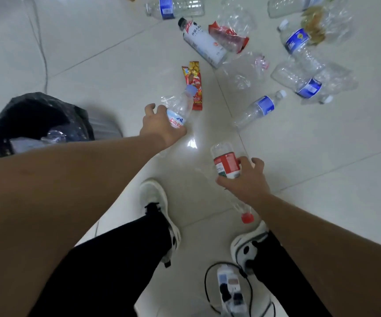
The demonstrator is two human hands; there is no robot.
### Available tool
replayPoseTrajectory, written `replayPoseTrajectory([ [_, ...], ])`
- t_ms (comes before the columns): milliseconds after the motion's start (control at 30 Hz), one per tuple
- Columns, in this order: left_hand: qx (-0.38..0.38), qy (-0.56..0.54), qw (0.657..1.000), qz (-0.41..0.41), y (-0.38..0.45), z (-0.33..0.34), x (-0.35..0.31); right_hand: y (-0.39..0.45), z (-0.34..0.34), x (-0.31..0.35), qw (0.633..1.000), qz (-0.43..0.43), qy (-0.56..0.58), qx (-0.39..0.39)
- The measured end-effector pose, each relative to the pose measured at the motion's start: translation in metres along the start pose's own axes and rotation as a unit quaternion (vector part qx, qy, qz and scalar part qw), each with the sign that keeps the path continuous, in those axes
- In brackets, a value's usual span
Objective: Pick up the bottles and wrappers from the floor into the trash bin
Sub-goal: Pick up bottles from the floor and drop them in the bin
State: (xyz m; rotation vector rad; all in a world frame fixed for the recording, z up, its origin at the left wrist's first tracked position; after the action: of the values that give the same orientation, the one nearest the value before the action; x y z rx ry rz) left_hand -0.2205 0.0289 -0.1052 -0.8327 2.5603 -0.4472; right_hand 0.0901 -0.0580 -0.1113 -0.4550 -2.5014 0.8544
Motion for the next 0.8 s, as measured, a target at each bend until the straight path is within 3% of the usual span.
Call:
replayPoseTrajectory([
  [233, -0.007, 0.064, 0.997, 0.033, 0.074, 0.133, 0.039, 0.068, 0.136, -0.044, 0.991, -0.117, -0.055, -0.032],
  [333, -0.015, 0.082, 0.995, 0.059, 0.083, 0.156, 0.051, 0.075, 0.156, -0.050, 0.980, -0.158, -0.101, -0.067],
  [400, -0.020, 0.070, 0.995, 0.062, 0.073, 0.156, 0.057, 0.071, 0.147, -0.050, 0.983, -0.133, -0.076, -0.104],
  [600, -0.058, -0.046, 0.997, 0.010, 0.010, 0.065, 0.049, 0.032, 0.050, 0.007, 0.985, -0.071, 0.010, -0.160],
  [800, -0.073, -0.123, 0.988, -0.064, -0.064, -0.103, 0.046, -0.035, -0.069, 0.132, 0.990, -0.075, 0.091, -0.079],
])
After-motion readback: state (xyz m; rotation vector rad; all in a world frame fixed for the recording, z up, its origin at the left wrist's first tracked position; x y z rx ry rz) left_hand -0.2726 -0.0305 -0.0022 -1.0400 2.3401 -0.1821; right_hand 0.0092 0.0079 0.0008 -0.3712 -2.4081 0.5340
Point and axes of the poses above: each hand's wrist, its own y-axis towards the middle knuckle, its own z-axis out of the palm, x = y × z, the point moved 9 cm from there along y, towards the middle knuckle, and after that the axes turned 15 degrees about -x, right-handed, at the moved point
